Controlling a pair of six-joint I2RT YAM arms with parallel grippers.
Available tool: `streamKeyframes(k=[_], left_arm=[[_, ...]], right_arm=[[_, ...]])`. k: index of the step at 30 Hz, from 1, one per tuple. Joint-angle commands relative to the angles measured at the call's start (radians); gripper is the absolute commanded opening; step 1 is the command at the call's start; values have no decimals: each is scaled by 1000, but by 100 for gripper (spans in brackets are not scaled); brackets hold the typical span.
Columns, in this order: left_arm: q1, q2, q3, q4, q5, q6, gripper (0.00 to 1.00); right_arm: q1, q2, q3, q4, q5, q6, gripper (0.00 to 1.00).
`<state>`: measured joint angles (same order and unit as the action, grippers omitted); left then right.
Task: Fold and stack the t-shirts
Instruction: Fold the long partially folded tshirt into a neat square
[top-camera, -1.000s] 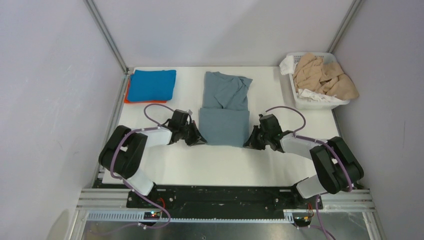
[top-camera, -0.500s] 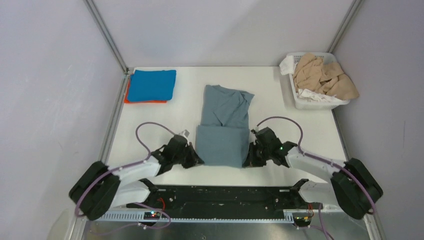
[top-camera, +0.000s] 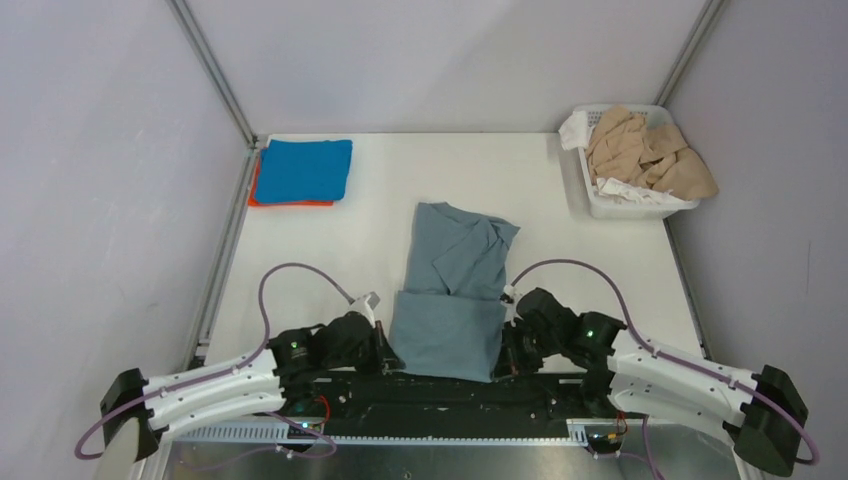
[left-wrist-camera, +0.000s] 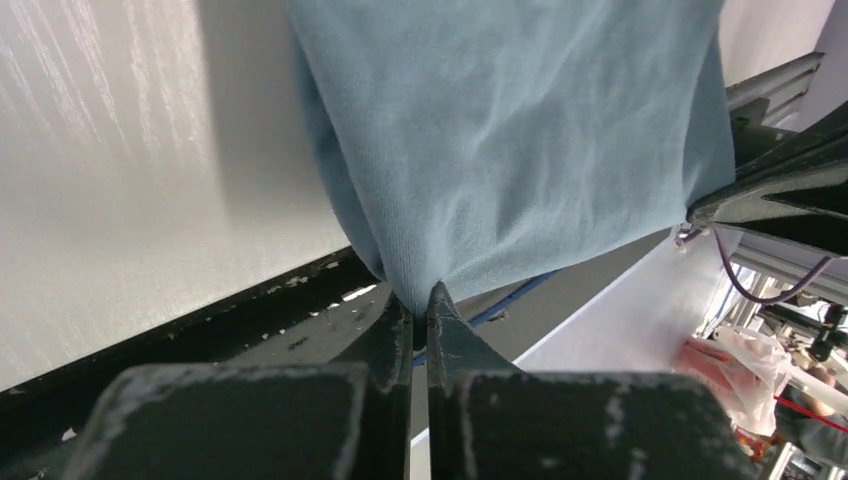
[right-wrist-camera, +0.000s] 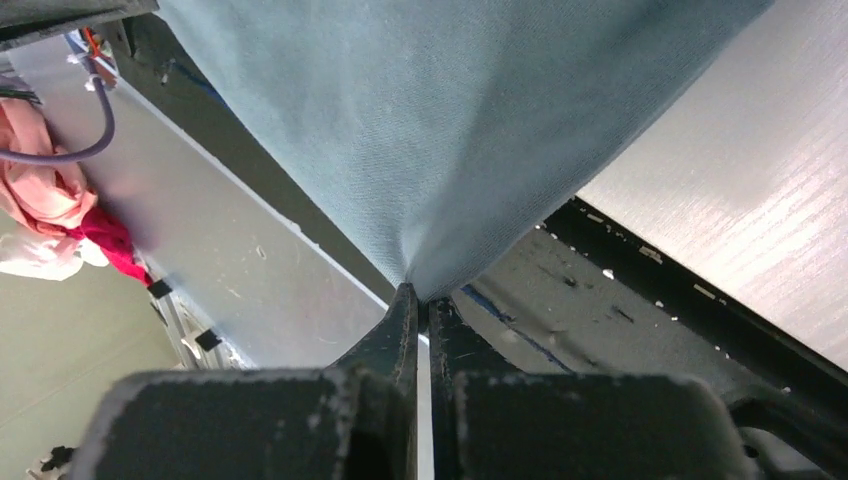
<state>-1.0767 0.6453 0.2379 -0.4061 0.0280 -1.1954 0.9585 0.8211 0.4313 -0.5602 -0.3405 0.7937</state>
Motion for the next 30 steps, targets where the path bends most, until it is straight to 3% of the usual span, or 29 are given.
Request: streamKeyframes(k=[1, 6, 13, 21, 30], left_arm=[[-18, -21, 137, -53, -115, 57, 0], [-13, 46, 303, -58, -242, 254, 0], [113, 249, 544, -22, -349, 423, 0], [289, 465, 748, 8, -272, 553, 0], [442, 695, 944, 37, -89, 634, 0]], right_arm=[[-21, -58, 41, -78, -38, -5, 0], [-160, -60, 180, -136, -47, -125, 0], [-440, 11, 252, 20, -209, -205, 0], [-662, 147, 347, 122, -314, -236, 0], [-784, 288, 419, 178, -394, -249, 0]])
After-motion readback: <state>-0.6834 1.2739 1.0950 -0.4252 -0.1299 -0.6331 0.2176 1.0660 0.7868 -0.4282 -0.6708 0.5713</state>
